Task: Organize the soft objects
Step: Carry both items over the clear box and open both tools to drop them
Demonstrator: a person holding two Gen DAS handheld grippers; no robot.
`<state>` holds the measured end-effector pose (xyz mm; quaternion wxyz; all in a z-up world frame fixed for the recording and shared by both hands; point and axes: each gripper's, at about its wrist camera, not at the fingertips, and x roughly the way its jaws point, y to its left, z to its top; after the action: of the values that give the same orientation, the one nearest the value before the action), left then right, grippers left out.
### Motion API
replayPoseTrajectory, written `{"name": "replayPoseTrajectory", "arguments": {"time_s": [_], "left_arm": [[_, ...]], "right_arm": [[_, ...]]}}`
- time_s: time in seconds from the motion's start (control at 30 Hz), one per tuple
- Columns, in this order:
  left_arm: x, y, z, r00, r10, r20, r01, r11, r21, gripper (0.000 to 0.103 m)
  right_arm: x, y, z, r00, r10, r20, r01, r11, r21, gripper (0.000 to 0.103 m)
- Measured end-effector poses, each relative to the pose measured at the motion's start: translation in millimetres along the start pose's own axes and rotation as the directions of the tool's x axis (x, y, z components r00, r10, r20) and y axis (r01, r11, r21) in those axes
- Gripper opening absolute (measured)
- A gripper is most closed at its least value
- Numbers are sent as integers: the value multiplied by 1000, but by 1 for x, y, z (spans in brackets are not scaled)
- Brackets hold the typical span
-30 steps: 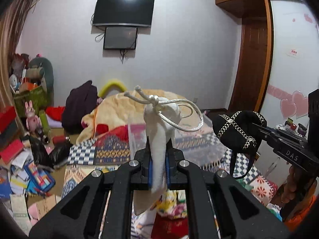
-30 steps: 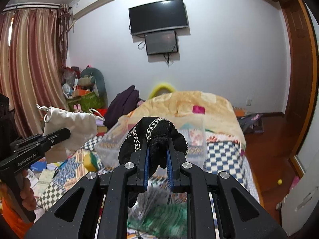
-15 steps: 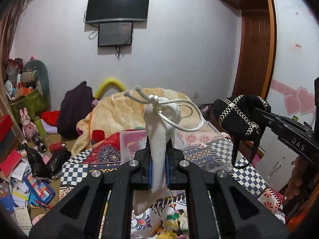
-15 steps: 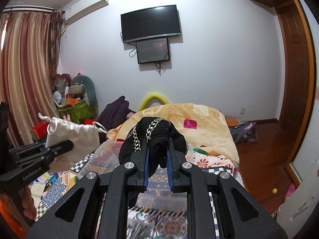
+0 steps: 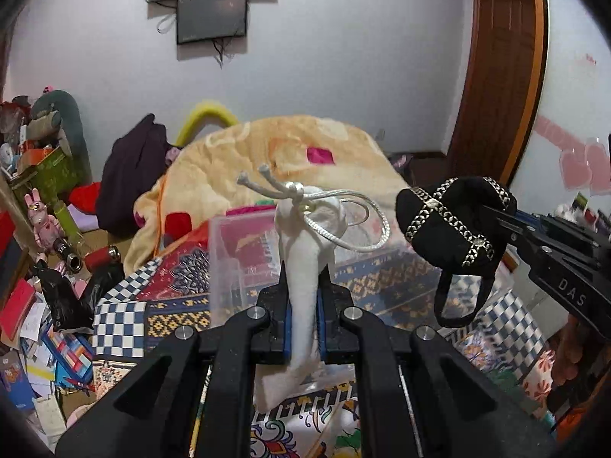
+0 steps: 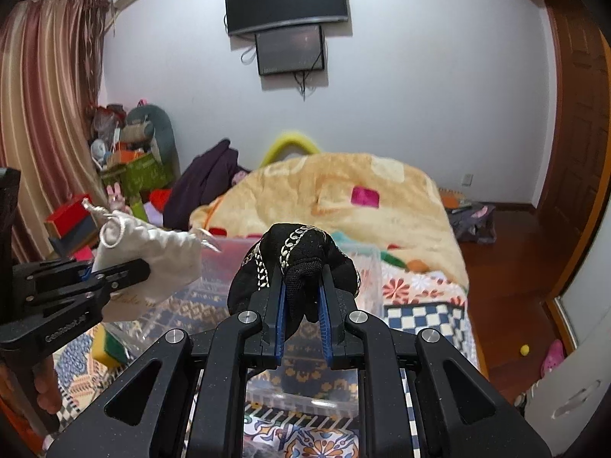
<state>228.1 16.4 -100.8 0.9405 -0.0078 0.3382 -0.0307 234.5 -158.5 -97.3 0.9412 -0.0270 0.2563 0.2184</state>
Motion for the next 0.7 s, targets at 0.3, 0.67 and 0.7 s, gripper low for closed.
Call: {"name": "replayPoseTrajectory", "arguments": {"time_s": [0.3, 0.67, 0.7], "left_arm": [[38, -13, -11, 994, 4, -106, 2, 999, 54, 9], [23, -10, -11, 994, -40, -100, 44, 998, 33, 43], [17, -11, -11, 995, -39, -87, 42, 998, 39, 48]], "right_arm": [[27, -1, -7, 989, -1, -149, -5, 999, -42, 13], [22, 3, -7, 983, -6, -182, -11, 996, -92, 30], [19, 4, -7, 985, -6, -173, -11, 995, -94, 32]]}}
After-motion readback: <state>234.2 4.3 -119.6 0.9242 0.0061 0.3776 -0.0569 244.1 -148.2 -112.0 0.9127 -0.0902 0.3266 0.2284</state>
